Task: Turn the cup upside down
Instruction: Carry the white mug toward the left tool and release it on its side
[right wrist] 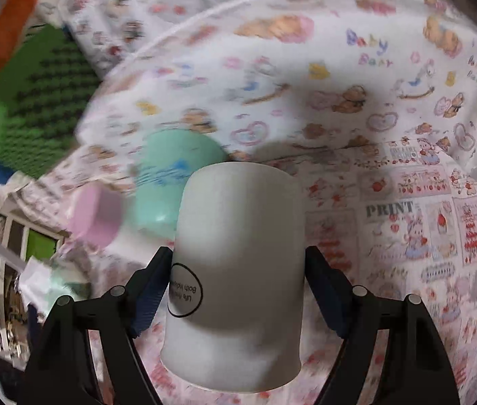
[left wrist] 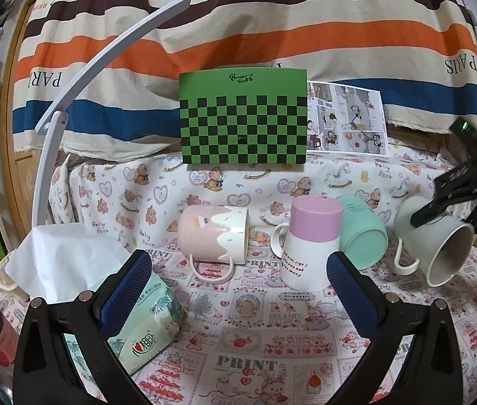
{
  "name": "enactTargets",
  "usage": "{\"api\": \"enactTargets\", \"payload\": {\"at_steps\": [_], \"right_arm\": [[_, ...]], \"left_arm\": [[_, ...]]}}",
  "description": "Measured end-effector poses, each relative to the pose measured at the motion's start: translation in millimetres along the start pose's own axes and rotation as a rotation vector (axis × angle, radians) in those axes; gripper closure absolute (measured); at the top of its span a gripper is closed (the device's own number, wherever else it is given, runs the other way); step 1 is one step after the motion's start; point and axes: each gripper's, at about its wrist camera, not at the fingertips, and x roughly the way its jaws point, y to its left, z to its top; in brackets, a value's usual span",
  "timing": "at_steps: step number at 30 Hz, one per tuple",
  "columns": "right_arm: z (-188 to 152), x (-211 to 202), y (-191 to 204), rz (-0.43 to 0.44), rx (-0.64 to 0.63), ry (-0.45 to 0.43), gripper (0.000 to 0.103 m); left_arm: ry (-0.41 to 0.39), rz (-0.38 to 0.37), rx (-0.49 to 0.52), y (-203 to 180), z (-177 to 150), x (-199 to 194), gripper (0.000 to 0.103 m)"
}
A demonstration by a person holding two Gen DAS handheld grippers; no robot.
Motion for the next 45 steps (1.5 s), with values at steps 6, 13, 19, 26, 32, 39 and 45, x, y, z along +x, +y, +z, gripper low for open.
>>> {"api": "enactTargets", "payload": {"at_steps": [6, 13, 19, 26, 32, 39, 45], "right_arm": [[-33, -22, 24, 0.109, 0.001, -0.009, 0.023], [-70, 2, 31, 0.11, 0.037, 0.007, 0.023], [-82, 12, 39, 0.123, 0.016, -0.001, 0.023], [-81, 32, 41, 0.141, 0.039, 0.014, 0.023], [-82, 41, 43, 0.113, 0.014, -0.032, 0.023], [-83, 26, 42, 0.153, -0.063, -0.105, 0.014], [-98, -26, 38, 0.104, -0.278, -0.367, 0.0]], "left_arm": [[0.002, -0.008, -0.006, -1, 0, 0, 0.0], [-0.002, -0.008, -0.017, 3, 0, 0, 0.0], [0.002, -0.009, -0.012, 3, 1, 1, 0.0], [0.011, -0.003, -0.003, 2, 1, 3, 0.0], [0.01, -0.002, -0.009, 3, 1, 3, 0.0], [0.005, -0.004, -0.004, 3, 0, 2, 0.0], [0.005, -0.004, 0.0, 3, 0, 2, 0.0]]}}
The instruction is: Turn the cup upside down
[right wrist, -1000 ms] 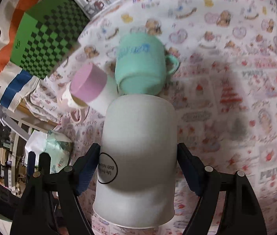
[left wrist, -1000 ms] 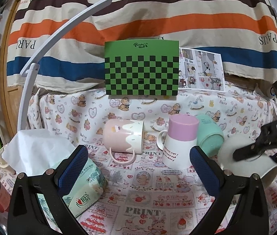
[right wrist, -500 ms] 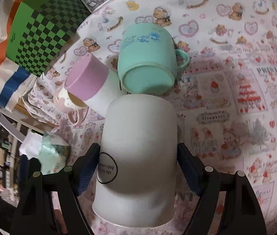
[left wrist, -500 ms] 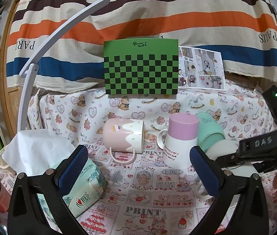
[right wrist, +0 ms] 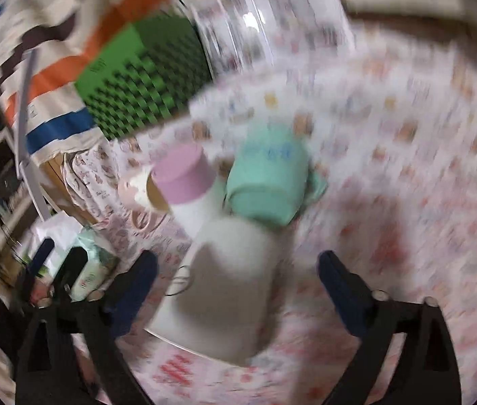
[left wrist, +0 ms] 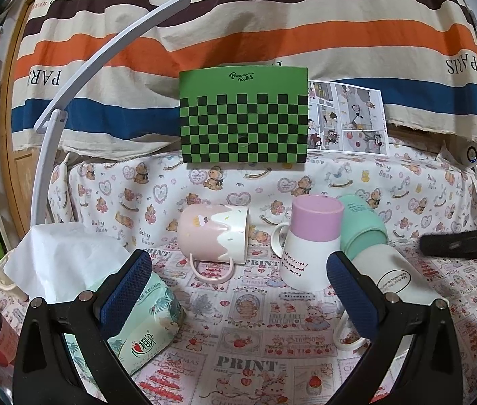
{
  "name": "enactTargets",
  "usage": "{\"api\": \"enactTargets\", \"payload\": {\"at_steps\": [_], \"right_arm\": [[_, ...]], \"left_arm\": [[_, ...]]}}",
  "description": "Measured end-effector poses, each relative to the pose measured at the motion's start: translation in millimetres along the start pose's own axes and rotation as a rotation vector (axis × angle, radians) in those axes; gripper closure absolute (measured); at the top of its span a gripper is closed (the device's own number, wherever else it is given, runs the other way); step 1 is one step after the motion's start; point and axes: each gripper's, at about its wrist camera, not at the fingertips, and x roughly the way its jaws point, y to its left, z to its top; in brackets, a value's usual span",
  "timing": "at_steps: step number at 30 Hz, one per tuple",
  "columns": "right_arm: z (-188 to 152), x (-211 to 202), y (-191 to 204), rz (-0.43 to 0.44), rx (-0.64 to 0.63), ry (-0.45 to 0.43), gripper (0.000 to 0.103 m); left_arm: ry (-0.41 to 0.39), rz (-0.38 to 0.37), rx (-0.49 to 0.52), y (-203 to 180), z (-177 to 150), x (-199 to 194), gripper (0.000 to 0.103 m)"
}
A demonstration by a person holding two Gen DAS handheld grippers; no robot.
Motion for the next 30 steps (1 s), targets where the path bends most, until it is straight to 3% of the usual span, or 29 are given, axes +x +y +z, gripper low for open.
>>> {"api": "enactTargets", "payload": {"at_steps": [1, 5, 7, 12, 17, 30], "right_arm": [[-3, -13, -3, -0.033, -0.052, -0.075, 0.0], [-15, -42, -15, -0.141, -0.182, -0.238, 0.0], [-21, -51, -24, -0.175, -0.213, -0.275, 0.0], [-28, -57, -46, -0.216, -0.235, -0.31, 0.0], [-30, -61, -59, -0.201, -0.209, -0.34, 0.0], [-34, -68, -60, -0.259, -0.218, -0.384, 0.0]], "left_arm": [[0.0, 0.0, 0.0, 0, 0, 0, 0.0], [-0.001, 0.003, -0.003, -1, 0, 0, 0.0], [-0.001, 0.002, -0.002, -1, 0, 0, 0.0], [-0.001, 0.002, -0.003, -1, 0, 0, 0.0], [-0.003, 0.006, -0.004, -1, 1, -1, 0.0], [0.005, -0.004, -0.002, -2, 1, -1, 0.0]]}}
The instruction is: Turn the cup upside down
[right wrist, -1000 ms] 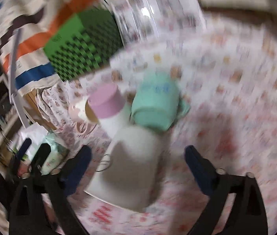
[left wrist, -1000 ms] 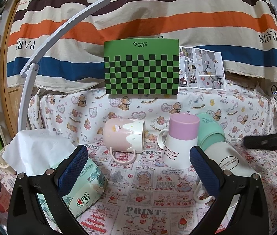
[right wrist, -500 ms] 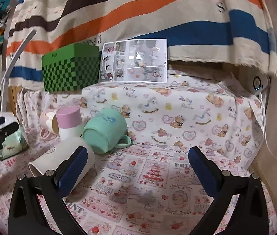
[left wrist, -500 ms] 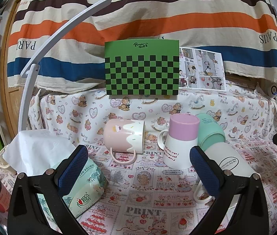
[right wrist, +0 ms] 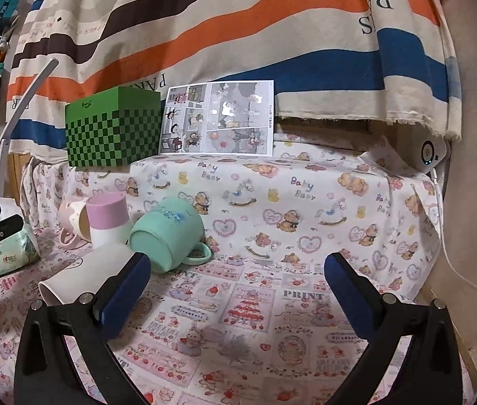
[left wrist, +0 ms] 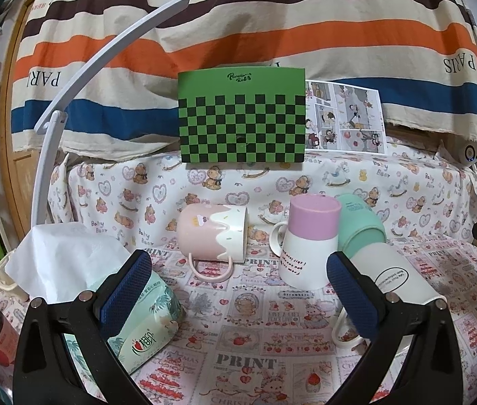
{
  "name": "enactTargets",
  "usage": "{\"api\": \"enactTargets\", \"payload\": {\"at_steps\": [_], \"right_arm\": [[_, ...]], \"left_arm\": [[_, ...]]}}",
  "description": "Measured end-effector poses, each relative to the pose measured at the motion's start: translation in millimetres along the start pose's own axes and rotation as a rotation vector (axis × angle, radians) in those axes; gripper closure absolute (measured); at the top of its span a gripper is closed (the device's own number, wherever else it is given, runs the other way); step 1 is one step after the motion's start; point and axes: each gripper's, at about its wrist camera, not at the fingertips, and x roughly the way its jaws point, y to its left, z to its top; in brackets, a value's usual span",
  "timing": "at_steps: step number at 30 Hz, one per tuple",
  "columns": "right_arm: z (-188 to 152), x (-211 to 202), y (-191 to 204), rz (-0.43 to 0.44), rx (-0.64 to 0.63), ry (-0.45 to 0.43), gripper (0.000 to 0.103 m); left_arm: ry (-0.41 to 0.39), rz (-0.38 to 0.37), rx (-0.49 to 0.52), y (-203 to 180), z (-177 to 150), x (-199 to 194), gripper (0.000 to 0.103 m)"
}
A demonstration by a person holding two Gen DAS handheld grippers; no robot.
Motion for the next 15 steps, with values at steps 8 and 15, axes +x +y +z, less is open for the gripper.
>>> {"api": "enactTargets", "payload": {"at_steps": [8, 15], "right_arm": [[0.0, -0.4, -1.3, -0.009, 0.004, 0.001, 0.0], [0.3, 0.5, -1.6, -0.007, 0.004, 0.003, 0.0]], "left_arm": [[-0.003, -0.005, -0.008, 2.1, -0.2, -0.6, 0.0], [0.031, 0.0, -0.021, 1.1, -0.1, 1.5, 0.0]]}}
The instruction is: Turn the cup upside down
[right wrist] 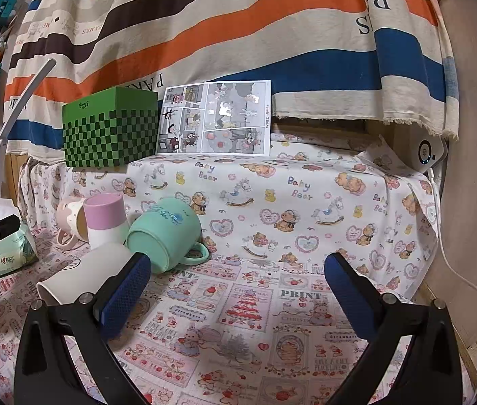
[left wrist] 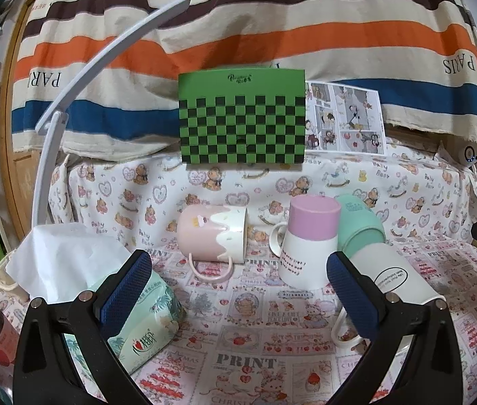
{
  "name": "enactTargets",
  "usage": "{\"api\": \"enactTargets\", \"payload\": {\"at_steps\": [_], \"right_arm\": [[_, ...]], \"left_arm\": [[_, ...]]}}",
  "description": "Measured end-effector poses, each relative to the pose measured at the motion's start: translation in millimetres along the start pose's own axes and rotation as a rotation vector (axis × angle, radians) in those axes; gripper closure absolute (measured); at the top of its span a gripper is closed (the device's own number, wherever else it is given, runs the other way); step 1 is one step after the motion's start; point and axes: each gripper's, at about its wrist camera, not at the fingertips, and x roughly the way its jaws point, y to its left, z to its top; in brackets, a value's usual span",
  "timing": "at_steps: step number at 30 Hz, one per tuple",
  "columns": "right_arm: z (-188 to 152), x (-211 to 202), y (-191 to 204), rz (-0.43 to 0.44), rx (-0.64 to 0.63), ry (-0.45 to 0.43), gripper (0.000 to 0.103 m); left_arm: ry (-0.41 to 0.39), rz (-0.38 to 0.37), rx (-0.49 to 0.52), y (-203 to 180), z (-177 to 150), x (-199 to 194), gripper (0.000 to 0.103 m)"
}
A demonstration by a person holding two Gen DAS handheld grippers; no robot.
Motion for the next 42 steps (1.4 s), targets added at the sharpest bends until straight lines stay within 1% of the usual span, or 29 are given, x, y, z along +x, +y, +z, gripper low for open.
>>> {"api": "enactTargets", "payload": {"at_steps": [1, 2, 3, 4, 5, 7, 9, 10, 12, 13, 14, 15, 17, 19, 20, 21, 23, 25, 27, 28, 29, 32, 33, 35, 39, 42], "right_arm": [[0, 0, 0, 0.0, 0.0, 0.0, 0.0], [0, 0, 0, 0.001, 0.0, -0.001, 0.0], [0, 0, 0, 0.0, 0.001, -0.001, 0.0], [0, 0, 0, -0.002, 0.002, -0.001, 0.0], [0, 0, 0, -0.004, 0.002, 0.001, 0.0], [0, 0, 0, -0.007, 0.002, -0.001, 0.0], [0, 0, 0, -0.011, 0.003, -0.001, 0.0], [0, 0, 0, -0.013, 0.003, 0.0, 0.0], [0, -1, 0, -0.015, 0.003, 0.0, 0.0], [0, -1, 0, -0.016, 0.004, -0.001, 0.0], [0, -1, 0, -0.016, 0.004, -0.001, 0.0], [0, -1, 0, -0.015, 0.003, -0.001, 0.0], [0, -1, 0, -0.015, 0.004, -0.001, 0.0], [0, -1, 0, -0.016, 0.003, 0.001, 0.0], [0, -1, 0, -0.017, 0.003, 0.0, 0.0], [0, -1, 0, -0.016, 0.002, 0.0, 0.0], [0, -1, 0, -0.017, 0.003, 0.001, 0.0], [0, 0, 0, -0.024, 0.004, 0.005, 0.0], [0, 1, -1, -0.054, 0.012, 0.005, 0.0], [0, 0, -3, -0.071, 0.025, -0.003, 0.0], [0, -1, -5, -0.072, 0.034, -0.005, 0.0], [0, 1, -6, -0.083, 0.037, 0.0, 0.0], [0, 0, -6, -0.083, 0.034, -0.001, 0.0], [0, 0, -5, -0.083, 0.029, -0.003, 0.0], [0, 2, -5, -0.086, 0.033, 0.005, 0.0], [0, 3, -6, -0.09, 0.036, 0.011, 0.0]], "left_arm": [[0.081, -0.017, -0.059, 3, 2, 6, 0.0], [0.12, -0.053, -0.11, 6, 4, 7, 0.0], [0.124, -0.093, -0.155, 9, 8, 4, 0.0], [0.115, -0.088, -0.164, 8, 13, 0, 0.0], [0.108, -0.071, -0.152, 5, 19, -3, 0.0], [0.087, -0.064, -0.104, -5, 31, -11, 0.0], [0.071, -0.021, -0.026, -20, 43, -20, 0.0], [0.064, -0.015, 0.012, -28, 48, -24, 0.0], [0.04, -0.025, 0.054, -41, 58, -35, 0.0], [0.008, -0.028, 0.065, -46, 63, -43, 0.0], [-0.029, -0.046, 0.088, -54, 70, -54, 0.0], [-0.043, -0.052, 0.112, -60, 76, -60, 0.0], [-0.051, -0.033, 0.122, -70, 90, -67, 0.0], [-0.053, -0.056, 0.11, -75, 101, -67, 0.0], [-0.034, -0.073, 0.11, -79, 107, -64, 0.0], [-0.001, -0.081, 0.113, -82, 112, -59, 0.0], [0.103, -0.101, 0.126, -91, 118, -43, 0.0], [0.238, -0.11, 0.141, -102, 119, -20, 0.0], [0.376, -0.119, 0.119, -107, 113, 7, 0.0], [0.453, -0.136, 0.089, -108, 109, 22, 0.0], [0.54, -0.173, 0.035, -108, 103, 38, 0.0], [0.731, -0.233, -0.098, -103, 84, 79, 0.0], [0.768, -0.241, -0.119, -104, 77, 89, 0.0], [0.804, -0.23, -0.123, -109, 66, 100, 0.0], [0.852, -0.221, -0.118, -117, 48, 120, 0.001], [0.868, -0.199, -0.061, -126, 39, 135, 0.001]]}}
